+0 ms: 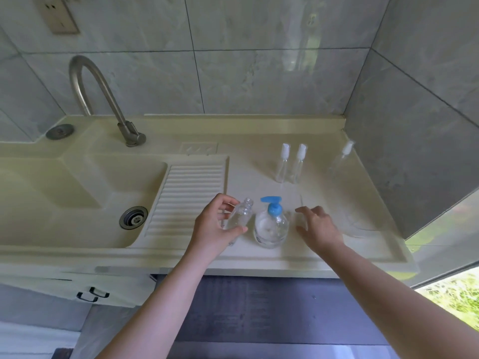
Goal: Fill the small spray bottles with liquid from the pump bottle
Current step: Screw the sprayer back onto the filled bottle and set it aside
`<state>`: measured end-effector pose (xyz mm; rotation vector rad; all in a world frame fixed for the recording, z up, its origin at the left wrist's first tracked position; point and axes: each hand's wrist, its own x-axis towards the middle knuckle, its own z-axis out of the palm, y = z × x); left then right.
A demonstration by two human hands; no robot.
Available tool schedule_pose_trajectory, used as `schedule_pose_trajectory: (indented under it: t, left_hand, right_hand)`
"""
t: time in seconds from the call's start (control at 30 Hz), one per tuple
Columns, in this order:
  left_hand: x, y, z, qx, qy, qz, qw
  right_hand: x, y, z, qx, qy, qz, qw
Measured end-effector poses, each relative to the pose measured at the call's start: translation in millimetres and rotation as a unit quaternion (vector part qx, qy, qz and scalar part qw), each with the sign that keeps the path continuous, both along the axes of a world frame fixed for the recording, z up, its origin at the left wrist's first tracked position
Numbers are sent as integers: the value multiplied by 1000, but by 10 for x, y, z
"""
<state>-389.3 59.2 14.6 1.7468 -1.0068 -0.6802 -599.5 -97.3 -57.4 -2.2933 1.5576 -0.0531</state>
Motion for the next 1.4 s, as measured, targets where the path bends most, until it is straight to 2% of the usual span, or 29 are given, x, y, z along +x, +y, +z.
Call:
schedule_pose_trajectory:
  t: [0.13, 0.3, 0.43, 0.6, 0.67, 0.7, 0.8, 0.87, 1.1, 1.27, 1.33, 1.4]
  left_hand:
    - [13, 73, 44, -7, -12, 11, 1000]
    - [-28, 130, 103, -11, -9, 13, 1000]
    - [-67, 151, 154, -19, -13, 3, 1000]
    - [-136, 135, 219, -35, -3, -4, 999]
    - [-155, 118, 249, -44, 0, -4, 999]
    - [-157, 110, 264, -47, 0, -4, 999]
    - [-154, 74, 324, -52, -1, -12, 999]
    - [-153, 54, 360, -50, -7, -18, 999]
    - [-189, 9, 419, -61, 9, -20, 998]
    - [-214, -4, 438, -68, -6, -28, 997]
    - [-219, -16, 438, -70, -9, -29, 997]
    - [-224, -18, 445, -71, -12, -28, 997]
  right_hand:
    - [19, 82, -79, -26, 24, -8, 999]
    - [-8, 175, -141, -43, -5, -28, 999]
    - [-118, 161, -135, -28, -65, -40, 997]
    - [-226, 51, 41, -33, -197, -94, 975]
    - [-218, 24, 207, -4, -279, -152, 948]
    - [-197, 23, 304, 24, -340, -188, 921]
    - [-139, 40, 621, 96, -534, -261, 799]
    - [-120, 87, 818, 124, -602, -261, 744]
    - [-199, 368, 1270, 204, -675, -235, 669]
    - [-247, 511, 1479, 242, -735, -207, 599]
    - [-238, 556, 1539, 242, -744, -204, 588]
    - [-221, 588, 1576, 233, -743, -201, 595]
